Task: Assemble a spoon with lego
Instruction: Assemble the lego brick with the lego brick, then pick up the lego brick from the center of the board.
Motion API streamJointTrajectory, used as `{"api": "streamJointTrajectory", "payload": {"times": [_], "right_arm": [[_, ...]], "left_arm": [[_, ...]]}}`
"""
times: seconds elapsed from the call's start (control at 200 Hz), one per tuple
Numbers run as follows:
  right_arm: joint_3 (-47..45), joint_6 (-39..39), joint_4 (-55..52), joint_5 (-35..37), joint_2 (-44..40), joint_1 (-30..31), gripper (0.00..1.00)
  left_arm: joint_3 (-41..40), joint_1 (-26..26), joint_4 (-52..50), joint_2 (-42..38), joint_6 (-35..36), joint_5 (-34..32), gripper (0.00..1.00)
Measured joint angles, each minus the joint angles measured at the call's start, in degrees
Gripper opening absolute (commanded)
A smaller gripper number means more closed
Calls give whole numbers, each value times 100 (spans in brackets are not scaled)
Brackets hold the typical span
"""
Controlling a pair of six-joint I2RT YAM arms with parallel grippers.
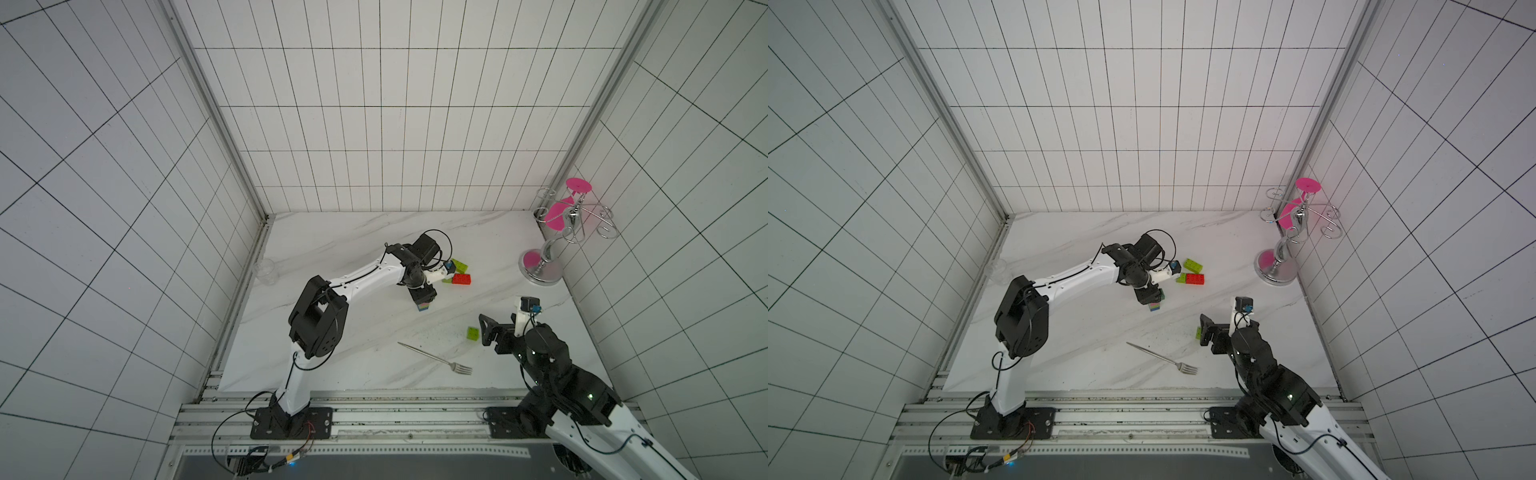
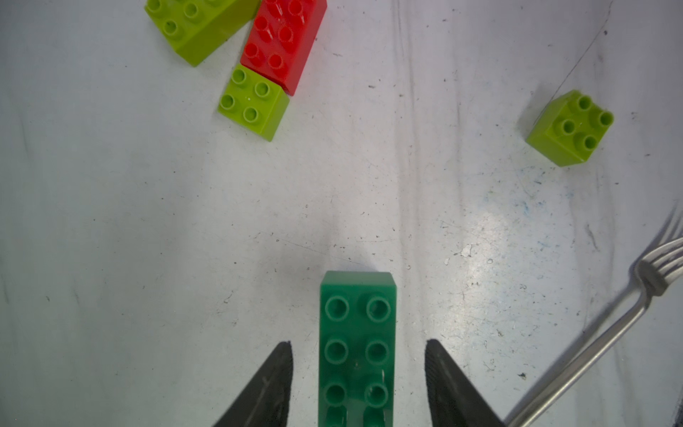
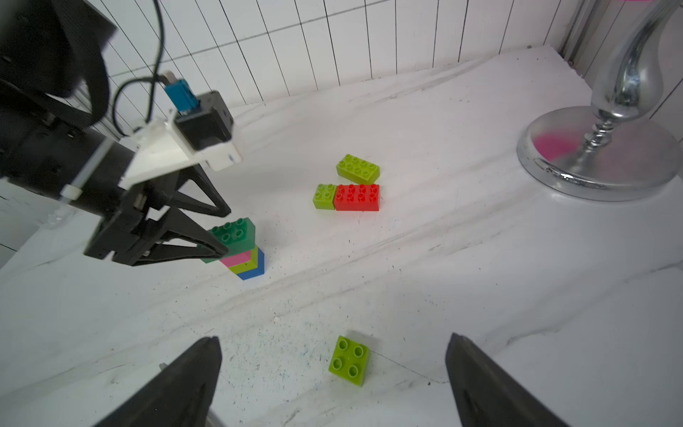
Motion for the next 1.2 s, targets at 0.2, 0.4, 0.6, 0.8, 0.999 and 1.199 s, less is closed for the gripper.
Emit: {"api": "streamJointTrajectory", "payload": {"times": [0.2,0.4,0.6,0.8,0.999,1.199], "right_arm": [[531,201,-367,39,1233,-31,93],[892,317,-444,-302,2824,-306,84],[896,378,-273,-765,3888,-529,77],[1001,472,-2,-922,4870,-614,71],[1113,645,177,-922,5370,-636,65],[1113,839,319,-914,5700,-656,56]], "left_arm": [[-57,127,15,-901,-170,-9,67],[-1987,232,1246,-3335,-1224,-271,71],[-5440,219,3526,-6144,-2415,-354,77],[-6721,219,4734,-6376,-2806,-374,79],[-6725,190,5584,-5233,-2765,-90,79],[-6651,138,5974,-4507,-2465,289,78]]}}
